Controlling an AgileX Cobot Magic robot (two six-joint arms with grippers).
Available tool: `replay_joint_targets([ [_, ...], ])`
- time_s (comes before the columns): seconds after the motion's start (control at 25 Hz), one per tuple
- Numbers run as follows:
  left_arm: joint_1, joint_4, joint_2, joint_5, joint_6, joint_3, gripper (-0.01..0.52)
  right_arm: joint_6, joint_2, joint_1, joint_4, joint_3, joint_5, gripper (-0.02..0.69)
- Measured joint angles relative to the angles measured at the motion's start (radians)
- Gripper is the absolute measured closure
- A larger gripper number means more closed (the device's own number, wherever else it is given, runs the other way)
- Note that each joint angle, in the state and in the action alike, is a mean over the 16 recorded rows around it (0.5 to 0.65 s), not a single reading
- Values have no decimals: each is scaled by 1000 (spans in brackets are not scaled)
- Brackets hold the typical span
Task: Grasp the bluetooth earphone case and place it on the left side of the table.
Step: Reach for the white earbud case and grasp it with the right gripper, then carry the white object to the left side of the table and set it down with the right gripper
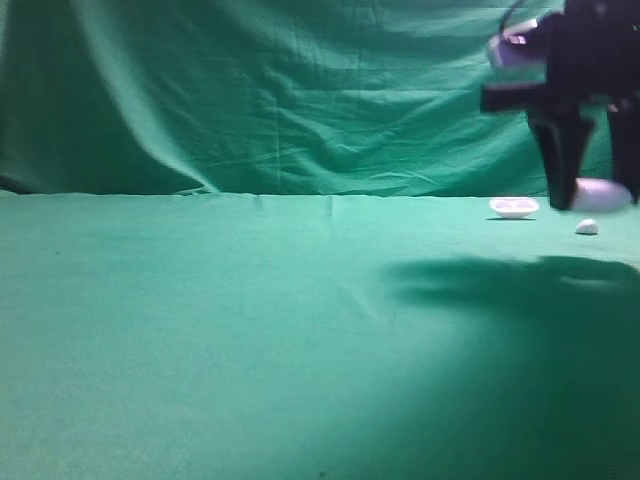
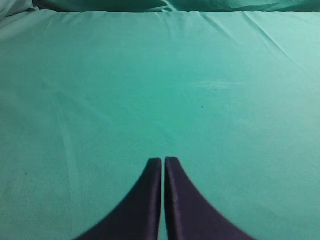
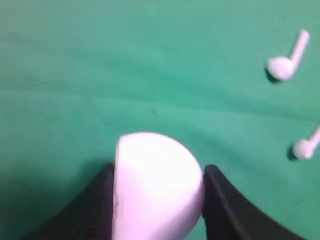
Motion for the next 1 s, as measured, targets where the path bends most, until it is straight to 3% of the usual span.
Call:
replay_joint_targets([
  [0.56,0,0,0,0,0,0,514,-87,316,385,-11,-392,9,342],
  [0.84,0,0,0,0,0,0,514,-86,452,472,-51,-451,-51,339],
  [1.0,0,0,0,0,0,0,514,-86,489,489,-64,-459,-87,302],
])
